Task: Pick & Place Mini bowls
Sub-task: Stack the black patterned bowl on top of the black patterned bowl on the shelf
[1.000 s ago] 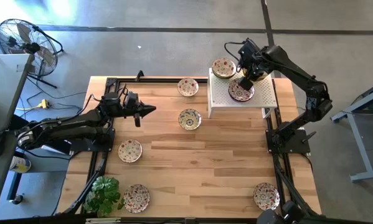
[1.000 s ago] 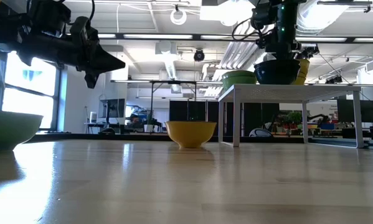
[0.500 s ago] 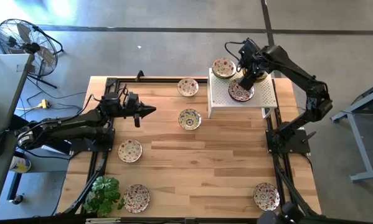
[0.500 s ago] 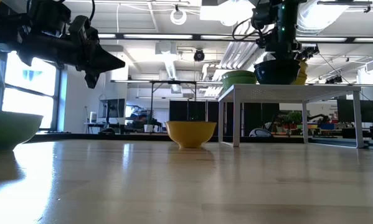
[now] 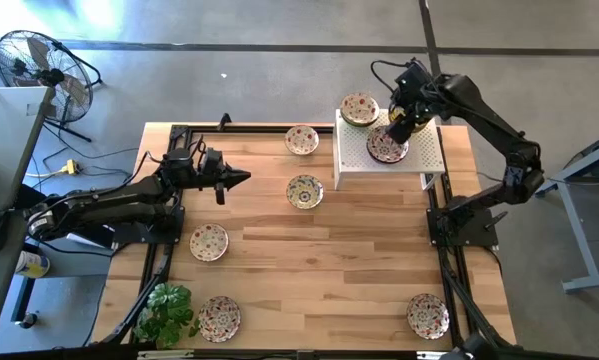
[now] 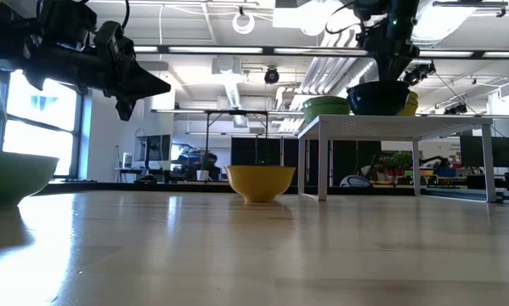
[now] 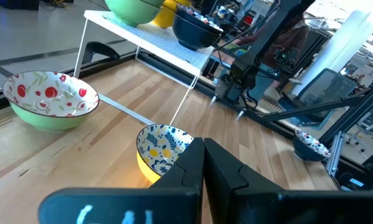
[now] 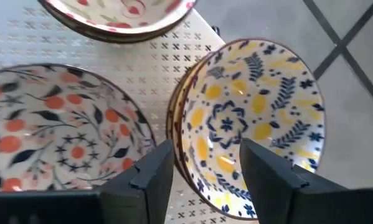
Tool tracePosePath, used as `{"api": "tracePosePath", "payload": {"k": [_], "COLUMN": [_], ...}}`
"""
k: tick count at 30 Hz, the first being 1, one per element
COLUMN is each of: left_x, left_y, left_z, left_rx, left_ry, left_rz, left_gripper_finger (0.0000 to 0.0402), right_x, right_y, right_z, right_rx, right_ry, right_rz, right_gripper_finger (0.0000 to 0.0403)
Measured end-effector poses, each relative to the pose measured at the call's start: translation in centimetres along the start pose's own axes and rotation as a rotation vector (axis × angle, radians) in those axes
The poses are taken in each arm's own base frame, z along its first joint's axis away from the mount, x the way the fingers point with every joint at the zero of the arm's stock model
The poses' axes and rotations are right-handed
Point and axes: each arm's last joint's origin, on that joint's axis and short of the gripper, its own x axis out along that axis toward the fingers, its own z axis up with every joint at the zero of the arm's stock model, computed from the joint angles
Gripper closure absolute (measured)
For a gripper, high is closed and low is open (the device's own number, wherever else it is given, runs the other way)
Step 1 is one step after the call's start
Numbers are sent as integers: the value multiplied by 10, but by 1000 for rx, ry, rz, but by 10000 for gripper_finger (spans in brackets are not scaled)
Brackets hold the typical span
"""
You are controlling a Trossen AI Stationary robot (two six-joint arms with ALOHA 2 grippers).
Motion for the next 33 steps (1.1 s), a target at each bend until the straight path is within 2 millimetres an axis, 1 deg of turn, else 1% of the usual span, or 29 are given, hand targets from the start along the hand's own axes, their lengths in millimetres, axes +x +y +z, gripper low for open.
{"api": "tracePosePath", "payload": {"k": [8,11,14,17,19,20,21,24,27,30,33], "left_x": [0,0,0,0,0,0,0,0,0,0,0], "left_y": [0,0,-1,0,0,0,0,1,1,1,1], "left_z": [0,0,0,0,0,0,0,0,0,0,0], "left_rx": [0,0,0,-14,-71,-89,-97,-100,-98,-92,-89], "left_ry": [2,5,6,7,4,1,-1,-1,-4,-5,-4], "left_rz": [-7,-14,-18,-17,-7,1,10,16,22,26,28], "left_gripper_finger": [401,401,401,401,401,401,401,401,401,401,401], "right_x": [-1,-3,-10,-23,-33,-38,-42,-53,-59,-55,-40], "right_y": [1,2,3,7,12,15,17,28,39,53,67], "right_z": [0,0,-1,1,4,6,8,14,20,27,29], "right_rx": [21,26,46,43,12,-1,-12,-48,-90,-135,-134], "right_ry": [-11,-24,-70,-194,-302,-351,-399,-506,-592,-718,-830], "right_rz": [36,71,119,181,232,257,275,304,331,413,529], "right_gripper_finger": [243,265,304,353,386,394,397,384,382,396,399]}}
